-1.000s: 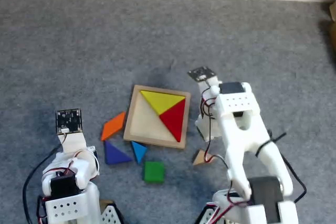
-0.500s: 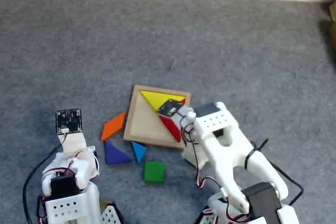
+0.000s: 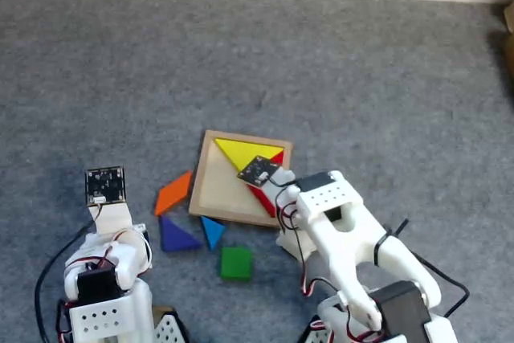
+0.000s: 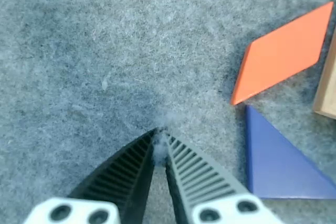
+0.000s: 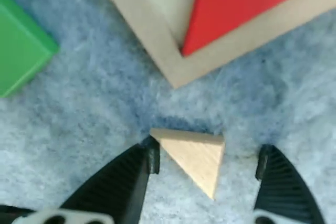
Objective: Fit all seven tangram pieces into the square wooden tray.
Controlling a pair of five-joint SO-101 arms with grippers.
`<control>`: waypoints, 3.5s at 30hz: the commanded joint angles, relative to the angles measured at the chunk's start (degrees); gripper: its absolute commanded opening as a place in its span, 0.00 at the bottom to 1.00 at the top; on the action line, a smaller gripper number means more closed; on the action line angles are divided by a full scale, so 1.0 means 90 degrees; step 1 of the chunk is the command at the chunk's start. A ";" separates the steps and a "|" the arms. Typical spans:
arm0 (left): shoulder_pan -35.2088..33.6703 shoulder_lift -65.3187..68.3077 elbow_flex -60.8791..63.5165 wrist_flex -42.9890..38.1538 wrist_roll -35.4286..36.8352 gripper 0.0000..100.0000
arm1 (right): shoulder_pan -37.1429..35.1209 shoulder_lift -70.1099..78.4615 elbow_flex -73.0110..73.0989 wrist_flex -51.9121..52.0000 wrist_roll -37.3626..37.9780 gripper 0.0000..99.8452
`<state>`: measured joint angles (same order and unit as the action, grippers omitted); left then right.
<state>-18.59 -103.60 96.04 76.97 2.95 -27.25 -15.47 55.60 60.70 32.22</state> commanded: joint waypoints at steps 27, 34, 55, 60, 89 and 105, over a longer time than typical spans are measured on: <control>-0.0054 -0.0044 0.0122 0.0039 0.0049 0.01 | 0.0200 -0.0337 0.0083 -0.0357 0.0068 0.08; -0.0054 -0.0044 0.0122 0.0039 0.0049 0.01 | 0.0728 -0.0337 -0.1617 0.0972 0.0088 0.08; -0.0054 -0.0044 0.0122 0.0039 0.0049 0.01 | -0.1079 0.0835 -0.2681 -0.0874 0.0059 0.08; -0.0054 -0.0044 0.0122 0.0039 0.0049 0.01 | -0.1197 0.1402 -0.2691 -0.0864 0.0059 0.08; -0.0054 -0.0044 0.0122 0.0039 0.0049 0.01 | -0.1363 0.1451 -0.3990 0.0161 -0.0879 0.04; -0.0054 -0.0044 0.0122 0.0039 0.0049 0.01 | -0.1324 0.1675 -0.2476 -0.0718 -0.0967 0.03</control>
<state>-18.59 -103.60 96.04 76.97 2.95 -38.42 0.53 31.78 54.55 22.81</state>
